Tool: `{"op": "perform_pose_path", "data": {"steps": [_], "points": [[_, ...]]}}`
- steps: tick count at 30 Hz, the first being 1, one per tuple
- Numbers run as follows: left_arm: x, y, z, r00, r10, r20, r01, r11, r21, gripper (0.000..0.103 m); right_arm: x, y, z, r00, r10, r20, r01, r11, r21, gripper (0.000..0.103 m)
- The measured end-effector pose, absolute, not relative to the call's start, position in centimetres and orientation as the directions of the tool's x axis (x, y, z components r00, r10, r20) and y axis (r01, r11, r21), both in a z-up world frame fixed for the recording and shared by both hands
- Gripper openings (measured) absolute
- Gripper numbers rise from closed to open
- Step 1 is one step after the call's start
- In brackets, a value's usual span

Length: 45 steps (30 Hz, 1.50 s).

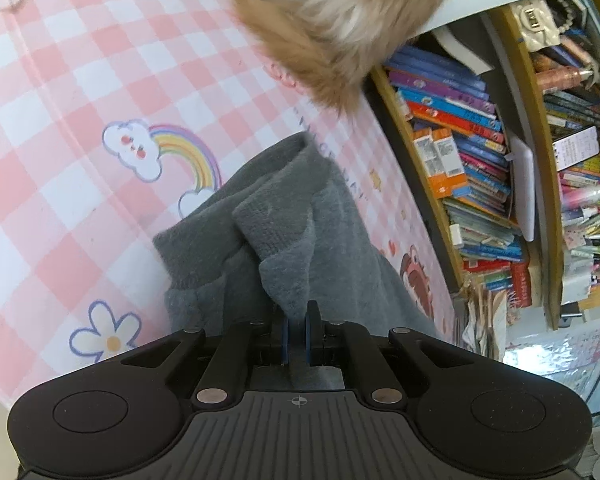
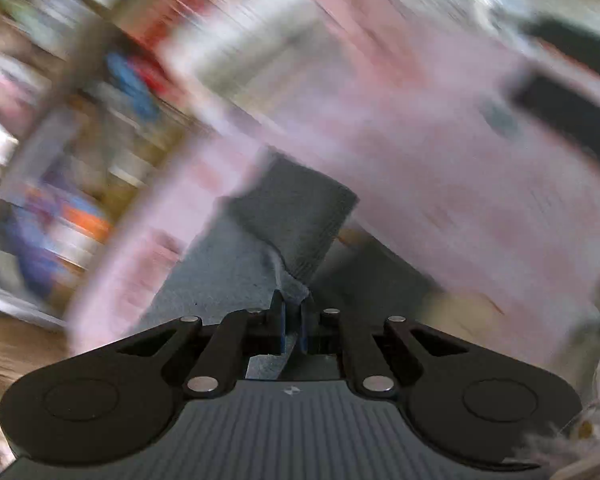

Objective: Fold clothes
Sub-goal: 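Hold the folded sweatshirt edges with both grippers and press them down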

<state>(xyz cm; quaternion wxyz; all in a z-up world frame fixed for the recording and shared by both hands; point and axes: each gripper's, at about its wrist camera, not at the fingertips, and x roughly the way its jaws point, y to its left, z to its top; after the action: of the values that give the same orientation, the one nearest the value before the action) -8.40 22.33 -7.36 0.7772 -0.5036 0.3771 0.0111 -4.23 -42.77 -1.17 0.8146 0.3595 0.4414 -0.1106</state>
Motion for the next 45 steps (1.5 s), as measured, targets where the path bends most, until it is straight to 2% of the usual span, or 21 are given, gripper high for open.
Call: {"op": "perform_pose_path", "data": {"steps": [7,11,15,18,22,25,31,33,36,38,40,43,45], "points": [[-7.8,22.0,-6.8,0.737,-0.346,-0.581,-0.392,0.48,-0.784,0.005,-3.8,-42.2,-2.6,0.59,0.129,-0.797,0.489,0.729,0.479,0.007],[-7.2,22.1,-3.7,0.8,-0.345,-0.491,-0.324,0.44,-0.837,0.004,-2.7,-42.7,0.6,0.669,0.173,-0.723,0.402,0.734,0.548,0.007],[-8.7,22.8,-1.3,0.836,-0.342,-0.429,-0.268,0.427,-0.863,0.004,-2.9,-43.6,5.8,0.784,0.202,-0.587,0.289,0.718,0.634,0.007],[-10.6,23.6,0.3,0.854,-0.341,-0.394,-0.232,0.428,-0.874,0.004,-4.2,-44.7,5.8,0.78,0.199,-0.593,0.303,0.709,0.637,0.007],[-12.3,23.0,-4.4,0.762,-0.326,-0.56,-0.403,0.438,-0.804,0.004,-4.6,-44.0,-0.2,0.627,0.173,-0.76,0.436,0.731,0.526,0.007],[-12.9,22.6,-7.1,0.706,-0.311,-0.636,-0.479,0.452,-0.752,0.004,-5.2,-43.6,-3.1,0.575,0.158,-0.803,0.481,0.729,0.487,0.007],[-11.8,22.7,-5.7,0.739,-0.313,-0.596,-0.423,0.473,-0.773,0.004,-4.7,-43.6,-2.3,0.597,0.167,-0.785,0.449,0.741,0.499,0.007],[-11.3,22.7,-4.3,0.767,-0.32,-0.556,-0.376,0.477,-0.794,0.004,-4.2,-43.6,-0.4,0.645,0.185,-0.742,0.399,0.747,0.532,0.007],[-11.7,22.6,-1.7,0.807,-0.294,-0.512,-0.32,0.512,-0.797,0.004,-4.5,-43.6,3.5,0.754,0.228,-0.616,0.282,0.734,0.618,0.007],[-12.3,22.6,-0.6,0.823,-0.275,-0.496,-0.306,0.522,-0.796,0.004,-5.3,-43.9,4.9,0.782,0.218,-0.584,0.278,0.717,0.639,0.007],[-13.1,22.8,-2.1,0.797,-0.274,-0.539,-0.359,0.502,-0.787,0.004,-5.8,-44.3,3.6,0.75,0.197,-0.632,0.337,0.708,0.621,0.007],[-13.7,22.6,-5.0,0.73,-0.282,-0.623,-0.451,0.487,-0.749,0.004,-5.9,-44.3,-0.9,0.621,0.179,-0.763,0.462,0.702,0.541,0.007],[-13.9,22.3,-5.7,0.709,-0.28,-0.647,-0.472,0.493,-0.731,0.004,-6.4,-44.2,-2.2,0.583,0.176,-0.793,0.491,0.702,0.516,0.007]]}}
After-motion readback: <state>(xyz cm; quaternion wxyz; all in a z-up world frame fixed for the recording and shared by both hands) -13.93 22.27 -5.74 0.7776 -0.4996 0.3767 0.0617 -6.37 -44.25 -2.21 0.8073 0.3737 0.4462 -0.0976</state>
